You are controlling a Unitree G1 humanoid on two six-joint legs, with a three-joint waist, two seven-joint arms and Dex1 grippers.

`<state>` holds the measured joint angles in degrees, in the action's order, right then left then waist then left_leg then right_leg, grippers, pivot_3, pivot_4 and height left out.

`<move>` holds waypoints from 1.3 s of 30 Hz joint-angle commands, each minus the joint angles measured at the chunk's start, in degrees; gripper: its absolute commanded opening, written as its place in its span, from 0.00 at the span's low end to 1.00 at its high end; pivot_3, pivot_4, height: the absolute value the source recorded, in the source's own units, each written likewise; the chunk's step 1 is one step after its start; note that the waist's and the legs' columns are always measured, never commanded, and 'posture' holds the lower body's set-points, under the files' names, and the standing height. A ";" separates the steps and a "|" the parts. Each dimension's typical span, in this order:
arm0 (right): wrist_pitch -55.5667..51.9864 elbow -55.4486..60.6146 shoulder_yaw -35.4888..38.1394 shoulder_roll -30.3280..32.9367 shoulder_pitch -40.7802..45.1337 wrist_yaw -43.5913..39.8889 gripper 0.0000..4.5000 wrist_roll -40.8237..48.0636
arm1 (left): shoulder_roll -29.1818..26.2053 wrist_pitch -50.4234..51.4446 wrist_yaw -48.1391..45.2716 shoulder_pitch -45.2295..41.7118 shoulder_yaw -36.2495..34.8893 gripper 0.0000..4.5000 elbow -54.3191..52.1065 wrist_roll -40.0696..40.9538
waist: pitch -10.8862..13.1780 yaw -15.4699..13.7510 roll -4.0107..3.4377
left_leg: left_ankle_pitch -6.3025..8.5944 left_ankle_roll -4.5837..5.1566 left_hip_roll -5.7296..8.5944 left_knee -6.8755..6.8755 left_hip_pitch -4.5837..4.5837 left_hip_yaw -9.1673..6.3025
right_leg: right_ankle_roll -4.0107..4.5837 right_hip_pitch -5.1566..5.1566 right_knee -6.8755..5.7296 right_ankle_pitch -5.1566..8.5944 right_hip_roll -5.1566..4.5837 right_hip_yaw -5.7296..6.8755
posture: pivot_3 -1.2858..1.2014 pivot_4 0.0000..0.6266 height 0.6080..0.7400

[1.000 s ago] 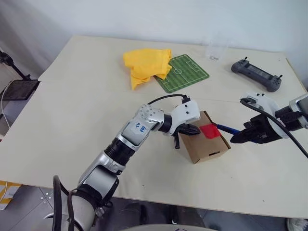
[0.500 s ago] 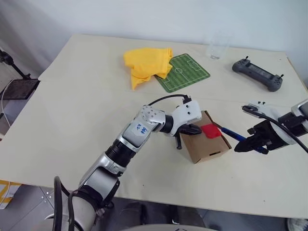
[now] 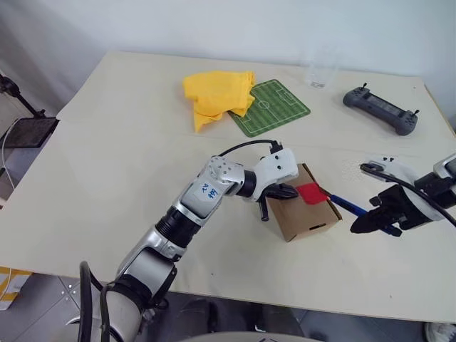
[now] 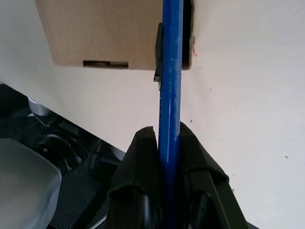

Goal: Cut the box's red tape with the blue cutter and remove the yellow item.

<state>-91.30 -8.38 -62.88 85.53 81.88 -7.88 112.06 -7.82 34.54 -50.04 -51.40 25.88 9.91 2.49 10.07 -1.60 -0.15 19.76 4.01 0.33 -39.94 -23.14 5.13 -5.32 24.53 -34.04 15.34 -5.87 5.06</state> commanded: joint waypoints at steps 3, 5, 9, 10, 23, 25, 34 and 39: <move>-1.20 1.79 -0.93 1.88 0.34 -1.45 0.02 0.94 | -0.94 2.55 -0.16 2.03 2.81 0.00 1.86 -1.76 | 0.00 0.02 0.00 | 0.00 0.00 0.00 -0.01 0.00 0.00 | 0.00 0.00 -0.01 0.00 0.00 0.00 | 0.52 0.24 1.00; -1.20 2.20 -1.09 2.28 0.16 -1.59 0.02 0.94 | -1.03 2.52 -0.15 2.04 2.73 0.00 1.88 -1.76 | 0.00 0.02 -0.01 | 0.00 0.00 0.00 -0.02 0.00 0.00 | 0.00 0.00 -0.02 0.00 0.00 0.00 | 0.52 0.24 1.00; -1.20 4.46 -0.99 4.21 -0.17 -2.87 0.02 0.94 | -1.22 2.59 -0.17 2.22 2.70 0.00 1.75 -1.78 | -0.01 -0.01 -0.01 | 0.00 0.00 0.00 -0.02 0.00 0.00 | 0.00 0.01 -0.02 0.00 0.00 0.00 | 0.52 0.24 1.00; -1.20 6.11 -0.80 5.33 -0.35 -4.16 0.02 0.94 | -1.24 2.61 -0.15 2.26 2.70 0.00 1.73 -1.78 | -0.01 -0.05 -0.01 | 0.00 0.00 0.00 -0.01 0.00 0.00 | 0.00 0.01 -0.02 0.00 0.00 0.00 | 0.52 0.24 1.00; -1.20 13.04 8.12 11.84 -10.96 -7.67 0.02 0.94 | -1.11 2.09 -0.14 1.89 2.56 0.00 2.53 -1.73 | -0.09 0.06 -0.14 | 0.01 -0.02 0.00 -0.13 0.02 0.00 | 0.00 -0.01 -0.13 0.00 -0.02 0.02 | 0.52 0.24 1.00; -1.20 13.24 9.92 11.88 -12.47 -7.17 0.02 0.94 | -1.10 2.05 -0.14 1.87 2.56 0.00 2.53 -1.73 | -0.09 0.06 -0.15 | 0.00 -0.02 0.00 -0.13 0.03 0.00 | 0.00 -0.01 -0.16 0.00 -0.02 0.02 | 0.52 0.24 1.00; -1.20 5.91 18.31 5.01 -9.51 -3.92 0.02 -0.10 | -1.17 2.43 -0.29 2.13 2.69 0.00 1.52 -1.42 | -0.12 0.23 -0.19 | -0.04 0.01 0.00 -0.25 0.08 0.17 | -0.07 -0.02 -0.28 -0.05 -0.13 0.04 | 0.52 0.24 1.00; -1.20 3.99 18.65 3.21 -7.19 -5.17 0.02 -0.74 | -1.47 2.33 -0.49 2.29 2.75 0.00 1.11 -1.29 | -0.11 0.35 -0.19 | -0.12 0.00 0.00 -0.25 0.13 0.21 | -0.02 0.00 -0.37 -0.15 -0.19 0.12 | 0.52 0.24 1.00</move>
<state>-92.36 -3.07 -47.32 89.27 72.78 -11.79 110.91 -9.00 34.91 -49.81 -51.02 25.75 9.62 2.48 9.95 -1.25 -0.33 19.62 4.01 0.33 -40.19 -23.00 5.36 -5.34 24.53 -34.42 15.18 -6.08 5.19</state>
